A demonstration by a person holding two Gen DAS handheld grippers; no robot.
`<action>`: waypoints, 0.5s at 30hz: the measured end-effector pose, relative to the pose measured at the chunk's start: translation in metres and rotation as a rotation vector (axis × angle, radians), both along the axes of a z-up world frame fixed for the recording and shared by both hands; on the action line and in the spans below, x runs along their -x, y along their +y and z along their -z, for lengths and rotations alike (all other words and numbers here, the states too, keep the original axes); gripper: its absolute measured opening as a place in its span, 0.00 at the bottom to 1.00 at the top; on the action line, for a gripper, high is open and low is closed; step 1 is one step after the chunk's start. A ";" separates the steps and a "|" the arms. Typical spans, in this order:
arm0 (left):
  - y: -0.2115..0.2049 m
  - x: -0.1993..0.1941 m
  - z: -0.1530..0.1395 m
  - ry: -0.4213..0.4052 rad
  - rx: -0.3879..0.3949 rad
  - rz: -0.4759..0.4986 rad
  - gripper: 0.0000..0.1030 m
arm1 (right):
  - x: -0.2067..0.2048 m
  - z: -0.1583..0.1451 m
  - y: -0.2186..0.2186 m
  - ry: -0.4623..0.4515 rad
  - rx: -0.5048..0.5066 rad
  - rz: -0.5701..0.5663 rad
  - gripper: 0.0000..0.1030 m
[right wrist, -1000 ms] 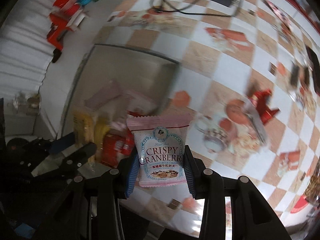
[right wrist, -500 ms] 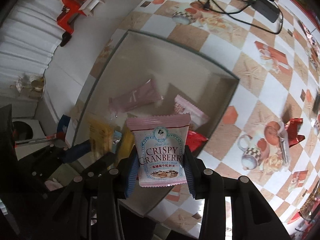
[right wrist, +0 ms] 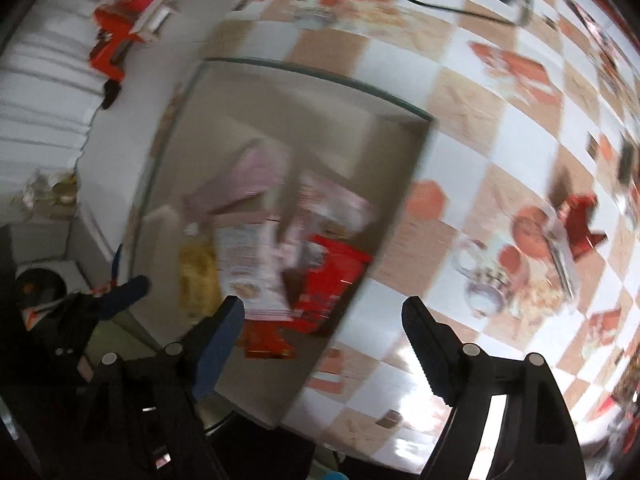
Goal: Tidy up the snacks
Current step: 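Withdraw both tools from the tray toward the red pack on the table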
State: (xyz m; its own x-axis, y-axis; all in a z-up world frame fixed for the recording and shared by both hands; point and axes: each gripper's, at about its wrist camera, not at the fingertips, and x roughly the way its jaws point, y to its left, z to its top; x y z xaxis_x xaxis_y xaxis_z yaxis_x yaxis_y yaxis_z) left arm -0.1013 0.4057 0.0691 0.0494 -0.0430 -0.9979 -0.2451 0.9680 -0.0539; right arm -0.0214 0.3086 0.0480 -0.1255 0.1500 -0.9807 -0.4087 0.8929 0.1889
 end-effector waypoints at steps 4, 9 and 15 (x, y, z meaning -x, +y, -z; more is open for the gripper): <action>-0.014 -0.009 -0.003 0.001 0.020 0.034 0.76 | -0.003 0.011 -0.037 0.024 0.041 0.085 1.00; -0.035 -0.022 -0.007 -0.006 0.012 0.094 0.76 | -0.003 0.018 -0.084 0.049 0.077 0.169 1.00; -0.072 -0.046 -0.014 -0.018 0.025 0.178 0.76 | 0.002 0.034 -0.149 0.101 0.130 0.303 1.00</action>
